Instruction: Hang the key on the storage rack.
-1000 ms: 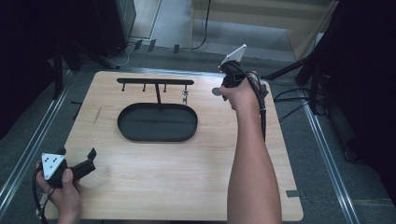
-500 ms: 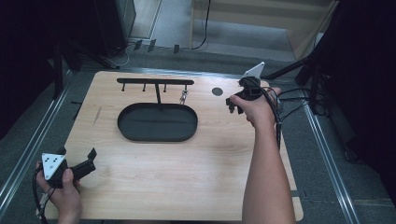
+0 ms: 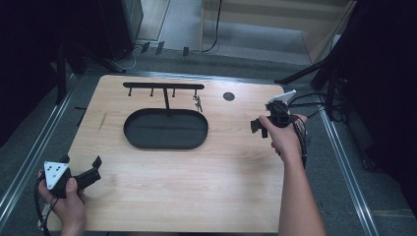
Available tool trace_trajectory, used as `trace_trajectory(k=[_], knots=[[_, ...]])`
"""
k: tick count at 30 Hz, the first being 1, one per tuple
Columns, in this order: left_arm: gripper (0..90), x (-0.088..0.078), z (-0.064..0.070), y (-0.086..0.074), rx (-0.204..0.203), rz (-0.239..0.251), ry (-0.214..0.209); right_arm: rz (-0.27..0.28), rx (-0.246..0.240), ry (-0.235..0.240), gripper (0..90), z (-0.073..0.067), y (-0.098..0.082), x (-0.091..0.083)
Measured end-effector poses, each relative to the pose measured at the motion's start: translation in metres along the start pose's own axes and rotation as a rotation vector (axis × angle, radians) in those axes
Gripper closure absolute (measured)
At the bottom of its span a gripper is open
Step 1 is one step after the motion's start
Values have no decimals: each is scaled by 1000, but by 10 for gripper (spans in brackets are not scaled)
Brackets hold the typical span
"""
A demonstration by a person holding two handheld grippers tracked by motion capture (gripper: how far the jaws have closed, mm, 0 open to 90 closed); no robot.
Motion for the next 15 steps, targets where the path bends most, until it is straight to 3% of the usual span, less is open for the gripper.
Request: trace_trajectory(k=[4,6,9,11,15], knots=[[0,0,0,0,3,-3,1,40,4,38,0,13,-14,9],[0,0,0,0,2,-2,1,100,8,65,0,24,-29,18],[0,0,0,0,3,-2,1,128,10,82,0,31,-38,22],[0,0,1,0,5,-2,2,188,31,108,0,44,-55,30],[0,0,1,0,4,-1,2,257,50,137,0,59,-75,35]])
Point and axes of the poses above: each handheld gripper's, and its own axes: x roughly forward along the jaws, y roughly out of its top, z roughly to its right, the point moved 2 cm from there along x, roughly forward along the jaws, and after that the axes turned 11 degrees about x, right-handed, at the moved point
